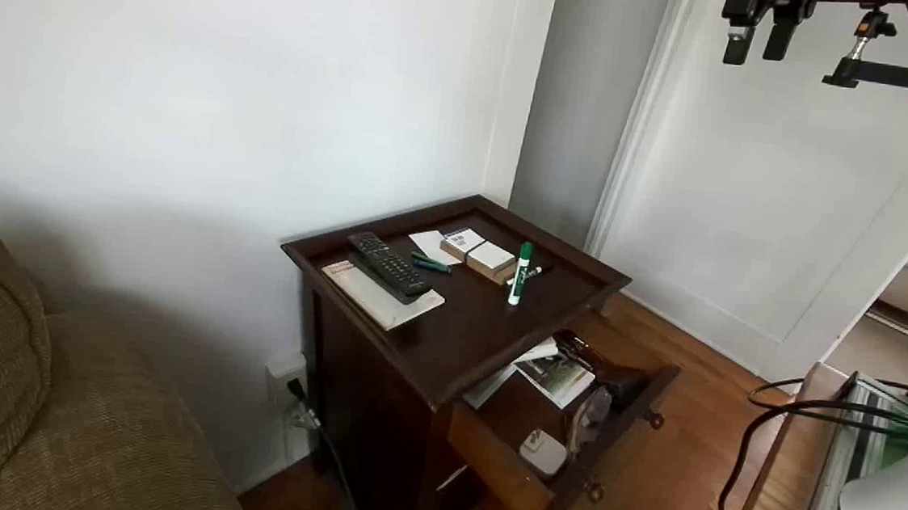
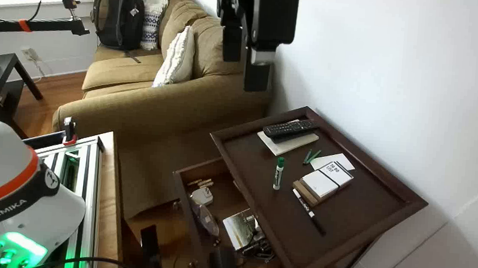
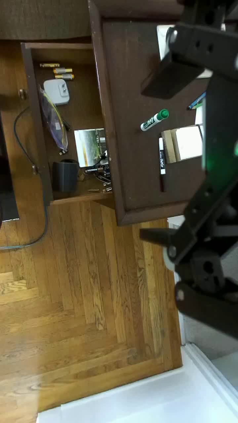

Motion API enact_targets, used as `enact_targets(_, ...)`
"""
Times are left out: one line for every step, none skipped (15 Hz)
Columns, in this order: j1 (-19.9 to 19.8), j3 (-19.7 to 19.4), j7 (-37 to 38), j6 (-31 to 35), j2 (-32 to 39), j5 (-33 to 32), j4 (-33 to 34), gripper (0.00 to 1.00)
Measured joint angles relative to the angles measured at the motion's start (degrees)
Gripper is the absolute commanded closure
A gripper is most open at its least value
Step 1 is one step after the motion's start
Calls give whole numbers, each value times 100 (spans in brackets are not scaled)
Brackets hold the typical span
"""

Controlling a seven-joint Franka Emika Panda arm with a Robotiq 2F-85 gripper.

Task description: Place the black marker on the notepad

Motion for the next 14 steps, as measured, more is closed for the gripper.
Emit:
enact_targets(0,0,0,0,0,0,0,0)
enact_targets(0,0,0,0,0,0,0,0)
enact_targets(0,0,0,0,0,0,0,0)
enact_targets(0,0,0,0,0,0,0,0)
enact_targets(0,0,0,0,0,0,0,0)
enact_targets(0,0,0,0,0,0,0,0)
enact_targets(0,0,0,0,0,0,0,0)
enact_targets(0,0,0,0,0,0,0,0)
enact_targets(0,0,0,0,0,0,0,0)
enact_targets(0,0,0,0,0,0,0,0)
enact_targets(-2,-12,43,13,8,8,-1,0)
enact_targets(-2,-47,102,34,41,61,-14,0)
enact_targets(-2,-100,145,92,109,147,-55,0)
enact_targets(-2,-157,188,219,206,247,-120,0)
